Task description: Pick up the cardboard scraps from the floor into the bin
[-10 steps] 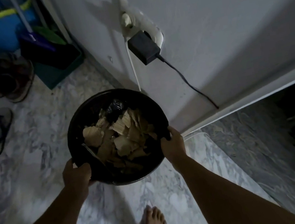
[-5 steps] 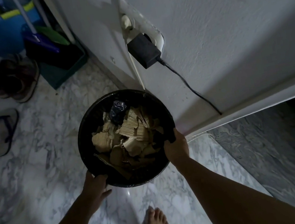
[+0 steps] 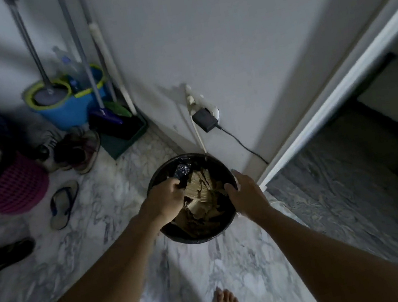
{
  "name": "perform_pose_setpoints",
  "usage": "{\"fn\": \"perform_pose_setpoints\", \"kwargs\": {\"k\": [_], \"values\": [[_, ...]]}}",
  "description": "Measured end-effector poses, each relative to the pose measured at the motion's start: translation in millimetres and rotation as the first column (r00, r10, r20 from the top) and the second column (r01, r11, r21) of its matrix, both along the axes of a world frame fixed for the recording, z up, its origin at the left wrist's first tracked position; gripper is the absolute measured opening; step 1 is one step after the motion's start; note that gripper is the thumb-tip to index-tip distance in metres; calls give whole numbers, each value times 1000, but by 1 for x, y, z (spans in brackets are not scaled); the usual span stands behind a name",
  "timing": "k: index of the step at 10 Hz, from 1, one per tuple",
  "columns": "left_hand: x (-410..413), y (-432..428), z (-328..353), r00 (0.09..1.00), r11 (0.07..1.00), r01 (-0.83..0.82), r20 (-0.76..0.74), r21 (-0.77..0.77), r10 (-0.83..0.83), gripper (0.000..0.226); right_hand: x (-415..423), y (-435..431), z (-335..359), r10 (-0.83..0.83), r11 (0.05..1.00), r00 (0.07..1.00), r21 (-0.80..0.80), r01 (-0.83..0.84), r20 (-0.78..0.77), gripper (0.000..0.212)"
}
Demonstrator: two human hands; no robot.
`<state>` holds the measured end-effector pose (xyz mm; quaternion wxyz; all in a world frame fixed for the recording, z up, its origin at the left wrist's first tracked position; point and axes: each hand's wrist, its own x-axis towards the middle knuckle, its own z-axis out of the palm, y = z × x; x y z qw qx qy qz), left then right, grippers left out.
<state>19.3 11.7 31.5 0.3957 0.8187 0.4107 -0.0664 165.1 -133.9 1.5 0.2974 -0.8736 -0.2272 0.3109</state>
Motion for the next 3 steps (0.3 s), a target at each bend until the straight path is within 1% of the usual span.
{"fn": "perform_pose_setpoints", "kwargs": {"k": [2,3], "values": [[-47,-18,185,998,990,22,59,142,-30,43,-43,0,195,100,985,981,125,-121,164,55],[-82,-33,277,982,969,-71,186,237,27,47,-77,-13,300,112,967,962,194,-163,249,49]]}}
